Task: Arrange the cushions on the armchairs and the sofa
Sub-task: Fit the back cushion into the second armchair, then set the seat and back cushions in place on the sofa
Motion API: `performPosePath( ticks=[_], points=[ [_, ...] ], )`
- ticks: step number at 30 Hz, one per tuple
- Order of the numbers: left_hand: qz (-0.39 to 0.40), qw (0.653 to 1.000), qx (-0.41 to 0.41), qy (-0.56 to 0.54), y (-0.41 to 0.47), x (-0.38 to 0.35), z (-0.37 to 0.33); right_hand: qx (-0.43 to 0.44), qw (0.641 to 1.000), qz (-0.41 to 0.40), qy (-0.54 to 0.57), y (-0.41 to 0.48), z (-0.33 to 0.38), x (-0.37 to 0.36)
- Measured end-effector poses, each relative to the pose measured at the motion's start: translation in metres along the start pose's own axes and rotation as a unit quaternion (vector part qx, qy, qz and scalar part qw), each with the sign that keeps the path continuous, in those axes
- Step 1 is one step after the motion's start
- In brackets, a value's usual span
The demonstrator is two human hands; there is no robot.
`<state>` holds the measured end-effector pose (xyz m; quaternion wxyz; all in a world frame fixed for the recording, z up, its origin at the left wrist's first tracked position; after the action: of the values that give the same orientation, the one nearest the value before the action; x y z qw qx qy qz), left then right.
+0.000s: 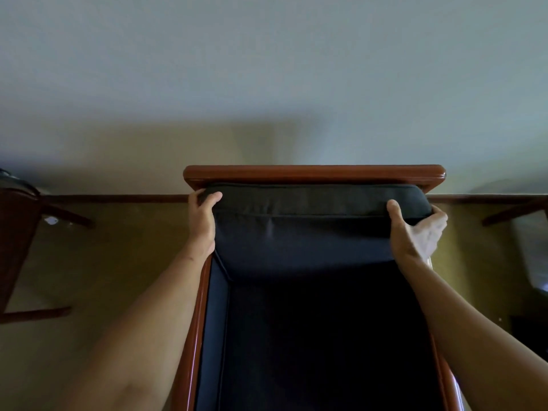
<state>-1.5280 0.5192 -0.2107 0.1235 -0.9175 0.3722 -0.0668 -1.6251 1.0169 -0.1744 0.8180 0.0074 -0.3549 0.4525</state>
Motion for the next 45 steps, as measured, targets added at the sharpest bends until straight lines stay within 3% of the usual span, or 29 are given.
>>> performPosePath(
  ticks=[5,8,12,14,18,26,33,40,45],
  points=[
    [-0.022,0.994,-0.051,0.098,0.008,0.001,0.002,0.016,0.998,-0.031,-0.060,0.000,0.000,-0.017],
    [-0.052,0.970,-0.119,0.204,0.010,0.002,-0.014,0.009,0.995,-0.027,-0.098,-0.001,0.000,-0.028],
    [-0.020,0.900,-0.204,0.385,-0.001,-0.009,-0.043,0.029,0.991,0.031,-0.130,-0.001,-0.003,-0.027],
    [0.040,0.860,-0.232,0.452,-0.015,-0.023,-0.053,0.031,0.980,0.070,-0.183,-0.002,-0.005,-0.018],
    [0.186,0.746,-0.276,0.577,-0.065,-0.081,-0.062,0.107,0.938,0.116,-0.308,-0.025,-0.010,0.010],
    [0.390,0.596,-0.435,0.551,-0.269,-0.232,-0.077,0.107,0.932,0.061,-0.340,-0.078,-0.079,0.182],
    [0.502,0.479,-0.553,0.460,-0.523,-0.325,-0.065,-0.012,0.960,-0.083,-0.266,-0.120,-0.210,0.408],
    [0.577,0.387,-0.600,0.397,-0.785,-0.372,-0.020,-0.096,0.953,-0.175,-0.228,-0.169,-0.353,0.610],
    [0.628,0.316,-0.604,0.377,-0.950,-0.385,0.033,-0.169,0.944,-0.213,-0.187,-0.204,-0.457,0.710]
  ],
)
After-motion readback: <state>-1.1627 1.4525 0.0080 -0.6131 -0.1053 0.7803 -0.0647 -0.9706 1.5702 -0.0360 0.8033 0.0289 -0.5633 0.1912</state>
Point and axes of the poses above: each hand's wrist, its own y-axis towards the middle knuckle, its own x-axis out of the back of the hand, z = x × y, the point moved 10 cm from there along y, towards the middle knuckle, and after that the axes turned 12 degrees about -x, right-handed, at the moved point
